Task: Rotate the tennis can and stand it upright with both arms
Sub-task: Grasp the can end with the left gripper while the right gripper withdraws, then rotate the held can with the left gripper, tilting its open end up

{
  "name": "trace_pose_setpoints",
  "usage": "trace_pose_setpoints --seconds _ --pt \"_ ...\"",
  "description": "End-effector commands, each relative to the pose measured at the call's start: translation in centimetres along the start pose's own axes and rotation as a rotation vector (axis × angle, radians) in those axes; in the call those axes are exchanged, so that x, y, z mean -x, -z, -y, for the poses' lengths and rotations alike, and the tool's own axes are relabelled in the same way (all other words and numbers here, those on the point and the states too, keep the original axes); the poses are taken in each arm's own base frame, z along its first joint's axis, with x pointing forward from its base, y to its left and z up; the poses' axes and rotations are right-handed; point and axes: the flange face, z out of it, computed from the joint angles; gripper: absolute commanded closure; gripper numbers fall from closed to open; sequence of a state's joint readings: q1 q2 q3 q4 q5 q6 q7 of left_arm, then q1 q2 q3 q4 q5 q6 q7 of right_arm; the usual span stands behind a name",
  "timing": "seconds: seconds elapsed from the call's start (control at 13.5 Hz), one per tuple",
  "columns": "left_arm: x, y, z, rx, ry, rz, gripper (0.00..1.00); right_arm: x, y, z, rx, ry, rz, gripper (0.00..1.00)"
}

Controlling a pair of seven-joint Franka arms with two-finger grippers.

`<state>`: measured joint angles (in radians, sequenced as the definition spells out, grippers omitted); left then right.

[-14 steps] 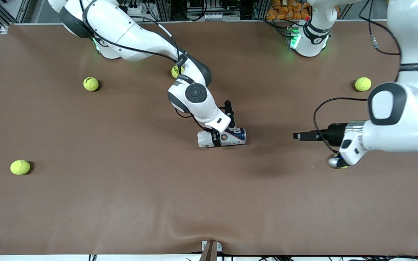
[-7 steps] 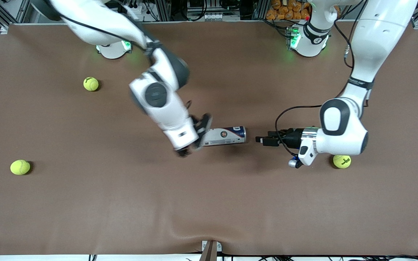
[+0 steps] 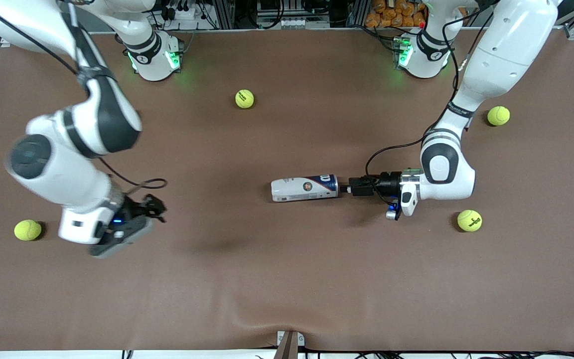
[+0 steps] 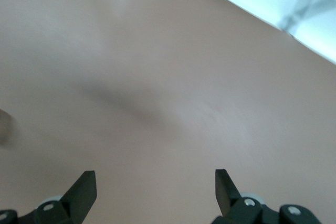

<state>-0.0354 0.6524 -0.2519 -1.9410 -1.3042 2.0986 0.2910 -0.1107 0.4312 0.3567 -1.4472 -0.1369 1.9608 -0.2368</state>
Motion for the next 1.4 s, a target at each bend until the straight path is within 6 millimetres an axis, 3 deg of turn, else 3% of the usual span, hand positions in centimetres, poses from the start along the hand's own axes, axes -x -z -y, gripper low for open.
trace_pose_setpoints --seconds 0.0,0.15,0.22,0.44,0.59,0.74,0.89,1.33 --pt "0.0 -0.9 0.1 0.027 -0.018 -0.017 0.00 5.5 6.3 -3.6 0.031 -0.150 0.092 0.00" --pt "-0.5 -1.4 1.2 0.057 -0.027 -0.021 0.00 9.0 9.7 -6.7 0.079 -0.239 0.154 0.00" --pt "-0.4 -1.8 1.2 0.079 -0.026 -0.025 0.00 11.2 12.7 -8.0 0.096 -0.281 0.139 0.00" --pt "-0.6 -2.7 1.6 0.131 0.009 -0.037 0.00 17.0 19.2 -8.9 0.028 -0.375 0.143 0.00" --pt "-0.9 -3.7 2.7 0.174 0.010 -0.046 0.00 19.0 20.3 -9.6 -0.016 -0.426 0.169 0.00" --pt "-0.8 -4.6 2.8 0.205 0.028 -0.047 0.00 19.5 20.1 -10.1 -0.060 -0.474 0.165 0.00" --pt "-0.9 -4.5 2.5 0.211 0.035 -0.046 0.21 19.7 20.3 -9.6 -0.074 -0.562 0.186 0.00" --pt "-1.2 -3.6 -0.1 0.250 0.077 -0.025 0.88 20.4 21.6 -8.4 -0.062 -0.558 0.206 0.00"
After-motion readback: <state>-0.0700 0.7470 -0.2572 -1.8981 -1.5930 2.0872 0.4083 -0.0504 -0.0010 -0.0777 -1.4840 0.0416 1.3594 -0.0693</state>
